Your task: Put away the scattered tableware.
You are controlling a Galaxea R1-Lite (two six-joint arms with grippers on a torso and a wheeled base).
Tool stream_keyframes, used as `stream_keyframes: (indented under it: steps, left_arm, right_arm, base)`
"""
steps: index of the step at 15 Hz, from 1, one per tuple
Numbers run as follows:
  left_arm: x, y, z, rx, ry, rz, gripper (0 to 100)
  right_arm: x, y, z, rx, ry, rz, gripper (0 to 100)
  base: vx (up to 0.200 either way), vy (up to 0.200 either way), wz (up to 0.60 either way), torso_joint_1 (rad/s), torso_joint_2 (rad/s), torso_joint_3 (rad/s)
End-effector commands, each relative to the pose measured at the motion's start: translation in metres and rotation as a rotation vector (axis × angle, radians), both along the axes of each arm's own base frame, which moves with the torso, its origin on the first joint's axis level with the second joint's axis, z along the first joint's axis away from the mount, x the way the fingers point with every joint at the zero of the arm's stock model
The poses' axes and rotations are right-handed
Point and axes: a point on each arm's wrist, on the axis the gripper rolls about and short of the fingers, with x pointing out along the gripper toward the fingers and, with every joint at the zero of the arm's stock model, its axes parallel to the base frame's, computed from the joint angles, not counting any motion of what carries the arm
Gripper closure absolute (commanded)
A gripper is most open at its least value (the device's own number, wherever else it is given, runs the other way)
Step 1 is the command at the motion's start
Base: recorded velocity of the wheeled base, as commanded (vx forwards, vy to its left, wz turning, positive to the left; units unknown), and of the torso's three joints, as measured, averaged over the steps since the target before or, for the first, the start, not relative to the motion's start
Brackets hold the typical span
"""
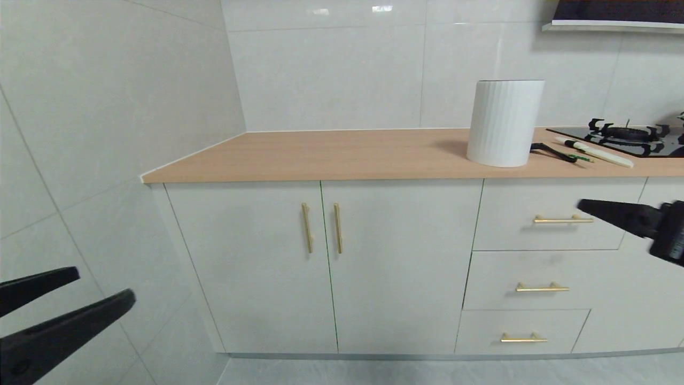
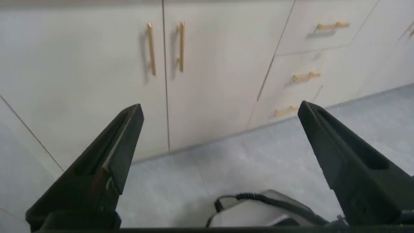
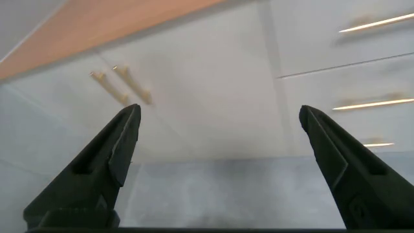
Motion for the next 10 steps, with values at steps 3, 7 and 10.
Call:
stream_keyframes:
  steps: [3, 7, 10]
  left_arm:
    - [-0.072, 0.038, -0.04, -0.049, -0.219, 0.083, 0]
    - [-0.106, 0.045, -0.066, -0.054, -0.368, 0.234, 0]
    - [-0.109, 0.041, -0.081, 0.025, -0.383, 0.353, 0]
  right_arm:
    - [-0.149, -0.061, -0.043, -0.1, -0.237, -0.201, 0]
    - [-0.195, -0.065, -0.064, -0.234, -0.345, -0.402, 0]
    - [-0.209, -0.058, -0.082, -0.256, -0.343, -0.512, 0]
  base:
    - [0.0, 0.0, 0.0, 0.0, 0.0, 0.0]
    - [0.0, 0.0, 0.0, 0.0, 0.0, 0.0]
    - [0.0, 0.0, 0.0, 0.0, 0.0, 0.0]
